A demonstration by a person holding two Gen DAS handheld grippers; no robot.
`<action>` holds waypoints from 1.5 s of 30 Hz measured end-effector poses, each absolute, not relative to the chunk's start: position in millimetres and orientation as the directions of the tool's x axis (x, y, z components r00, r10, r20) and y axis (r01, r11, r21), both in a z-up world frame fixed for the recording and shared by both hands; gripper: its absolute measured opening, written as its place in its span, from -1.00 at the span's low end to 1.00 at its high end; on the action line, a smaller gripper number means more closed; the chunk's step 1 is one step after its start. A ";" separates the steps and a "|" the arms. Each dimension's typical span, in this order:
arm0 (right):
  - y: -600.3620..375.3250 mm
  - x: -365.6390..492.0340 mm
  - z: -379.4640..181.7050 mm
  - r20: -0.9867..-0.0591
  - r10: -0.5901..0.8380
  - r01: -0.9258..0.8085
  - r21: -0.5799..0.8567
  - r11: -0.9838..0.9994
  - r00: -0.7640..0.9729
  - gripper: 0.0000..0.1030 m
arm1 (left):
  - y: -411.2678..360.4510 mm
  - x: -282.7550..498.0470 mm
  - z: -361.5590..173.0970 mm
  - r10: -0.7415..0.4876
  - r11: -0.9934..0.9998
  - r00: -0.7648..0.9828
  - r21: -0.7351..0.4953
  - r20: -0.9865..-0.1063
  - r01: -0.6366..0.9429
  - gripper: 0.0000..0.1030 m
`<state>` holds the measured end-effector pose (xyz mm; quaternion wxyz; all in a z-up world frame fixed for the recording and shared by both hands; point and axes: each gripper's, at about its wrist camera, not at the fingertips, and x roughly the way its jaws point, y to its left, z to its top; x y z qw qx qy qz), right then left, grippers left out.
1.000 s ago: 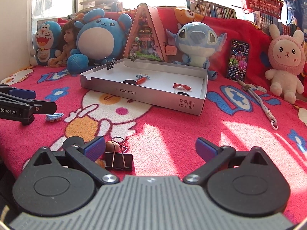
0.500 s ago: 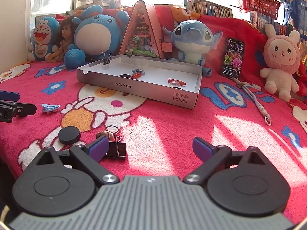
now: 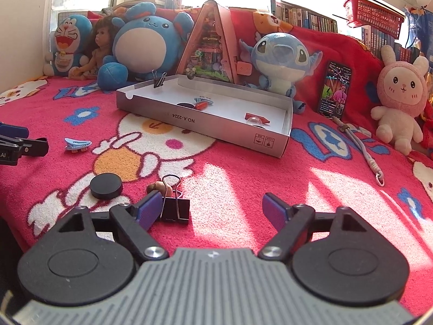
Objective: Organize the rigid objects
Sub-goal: 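Close the left gripper on the black lid while the right grasps the black binder clip, then carry the black lid with the left gripper while the right carries the binder clip into the box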
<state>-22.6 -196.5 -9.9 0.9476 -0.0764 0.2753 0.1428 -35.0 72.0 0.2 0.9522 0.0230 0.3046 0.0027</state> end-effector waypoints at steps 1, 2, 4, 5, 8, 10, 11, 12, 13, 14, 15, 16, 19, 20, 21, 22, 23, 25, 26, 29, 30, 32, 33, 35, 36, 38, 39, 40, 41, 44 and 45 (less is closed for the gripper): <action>-195.4 -22.3 -10.4 -0.546 0.233 -0.315 -0.059 0.947 0.805 0.69 | 73.3 -34.4 -0.7 0.020 0.999 0.811 0.040 -0.585 0.005 0.20; -194.3 -22.0 -10.7 -0.548 0.239 -0.318 -0.052 0.947 0.802 0.69 | 74.1 -33.7 -1.7 0.020 0.999 0.808 0.036 -0.589 0.002 0.20; -191.5 -21.7 -11.8 -0.553 0.250 -0.324 -0.039 0.945 0.795 0.68 | 75.4 -32.6 -3.1 0.022 1.000 0.805 0.029 -0.593 -0.006 0.19; -190.4 -21.7 -12.8 -0.554 0.251 -0.325 -0.038 0.945 0.794 0.68 | 75.8 -32.1 -3.6 0.022 1.000 0.805 0.025 -0.593 -0.008 0.15; -186.9 -20.5 -15.3 -0.557 0.247 -0.322 -0.040 0.946 0.793 0.67 | 75.4 -31.7 -4.3 0.021 1.000 0.807 0.022 -0.591 -0.010 0.07; -186.4 -20.2 -15.7 -0.558 0.243 -0.317 -0.037 0.948 0.793 0.67 | 74.0 -31.6 -4.9 0.020 1.000 0.809 0.025 -0.588 -0.006 0.04; -186.2 -20.2 -15.8 -0.558 0.238 -0.312 -0.039 0.949 0.795 0.67 | 73.2 -31.6 -5.1 0.019 1.000 0.810 0.028 -0.586 -0.003 0.01; -185.9 -20.2 -16.0 -0.557 0.230 -0.305 -0.045 0.951 0.798 0.67 | 72.2 -31.9 -5.4 0.018 1.000 0.811 0.031 -0.585 0.000 -0.04; -186.1 -20.9 -16.3 -0.552 0.225 -0.300 -0.047 0.953 0.803 0.67 | 71.4 -32.1 -5.7 0.016 0.999 0.812 0.032 -0.583 0.003 -0.06; -186.4 -22.2 -16.7 -0.546 0.223 -0.296 -0.049 0.954 0.808 0.67 | 70.6 -32.4 -5.9 0.014 0.999 0.814 0.034 -0.581 0.007 -0.10; -186.4 -23.6 -17.4 -0.543 0.221 -0.294 -0.051 0.954 0.810 0.68 | 70.0 -32.8 -6.3 0.011 0.999 0.815 0.035 -0.580 0.011 -0.15; -185.8 -24.8 -18.2 -0.541 0.216 -0.292 -0.056 0.955 0.813 0.68 | 69.3 -33.1 -6.5 0.009 0.999 0.815 0.036 -0.579 0.015 -0.17; -184.5 -26.4 -19.2 -0.543 0.197 -0.274 -0.066 0.959 0.817 0.68 | 66.9 -33.6 -5.3 0.008 0.999 0.817 0.041 -0.576 0.019 -0.40; -184.7 -26.2 -19.0 -0.547 0.199 -0.274 -0.059 0.960 0.813 0.68 | 66.2 -33.5 -4.3 0.007 0.999 0.818 0.041 -0.576 0.021 -0.40; -184.9 -26.1 -18.4 -0.550 0.205 -0.276 -0.048 0.960 0.809 0.57 | 65.6 -33.4 -3.4 0.004 0.999 0.818 0.041 -0.575 0.024 -0.40; -184.7 -26.1 -17.7 -0.557 0.214 -0.280 -0.035 0.959 0.803 0.45 | 65.2 -33.4 -2.4 0.002 0.999 0.820 0.040 -0.572 0.025 -0.40; -183.8 -26.3 -17.0 -0.562 0.223 -0.285 -0.025 0.958 0.796 0.38 | 64.9 -33.3 -1.5 0.004 0.999 0.823 0.042 -0.568 0.024 -0.40; -180.6 -27.2 -15.6 -0.569 0.238 -0.304 -0.022 0.952 0.787 0.04 | 64.3 -32.3 0.7 0.006 0.999 0.827 0.044 -0.562 0.023 -0.41; -179.1 -27.7 -14.9 -0.570 0.242 -0.310 -0.024 0.950 0.785 -0.03 | 64.1 -31.8 1.5 0.005 0.999 0.828 0.042 -0.561 0.023 -0.41; -173.6 -28.2 -12.8 -0.581 0.248 -0.322 -0.026 0.947 0.776 -0.27 | 65.3 -28.2 5.1 -0.003 0.999 0.828 0.029 -0.560 0.023 -0.41; -172.9 -27.9 -12.2 -0.582 0.249 -0.323 -0.025 0.946 0.774 -0.27 | 65.5 -27.1 6.2 -0.006 0.999 0.829 0.025 -0.560 0.024 -0.41; -173.0 -27.1 -10.2 -0.580 0.253 -0.322 -0.018 0.946 0.774 -0.27 | 65.8 -24.6 8.6 -0.008 1.000 0.831 0.021 -0.557 0.024 -0.41; -173.7 -26.6 -9.3 -0.580 0.252 -0.320 -0.016 0.947 0.775 -0.28 | 65.7 -23.5 9.5 -0.010 0.999 0.832 0.020 -0.555 0.025 -0.41; -175.9 -25.5 -6.8 -0.577 0.247 -0.312 -0.015 0.950 0.778 -0.28 | 65.3 -20.2 12.5 -0.015 0.999 0.833 0.015 -0.553 0.028 -0.40; -177.1 -24.9 -5.6 -0.576 0.243 -0.307 -0.014 0.952 0.781 -0.28 | 65.1 -17.7 14.2 -0.020 0.999 0.833 0.009 -0.553 0.031 -0.41; -181.6 -21.7 -2.0 -0.573 0.231 -0.288 -0.010 0.957 0.786 -0.28 | 64.3 -12.9 17.3 -0.030 0.999 0.833 0.000 -0.553 0.036 -0.41; -184.3 -19.7 -0.6 -0.572 0.226 -0.279 -0.005 0.960 0.789 -0.28 | 63.6 -10.4 18.8 -0.034 0.999 0.834 -0.002 -0.551 0.039 -0.41; -186.8 -17.9 0.6 -0.570 0.220 -0.268 -0.001 0.963 0.792 -0.28 | 62.7 -7.8 20.4 -0.038 0.999 0.835 -0.004 -0.549 0.043 -0.41; -189.5 -15.7 2.1 -0.569 0.214 -0.259 0.003 0.966 0.794 -0.28 | 61.4 -5.2 21.7 -0.041 0.999 0.836 -0.003 -0.548 0.046 -0.41; -195.7 -10.0 5.1 -0.563 0.198 -0.231 0.011 0.973 0.803 -0.28 | 58.1 2.8 26.2 -0.056 0.998 0.835 -0.012 -0.547 0.059 -0.41; -197.6 -7.9 6.1 -0.561 0.194 -0.224 0.016 0.975 0.805 -0.28 | 57.1 5.3 27.8 -0.064 0.998 0.835 -0.018 -0.546 0.065 -0.41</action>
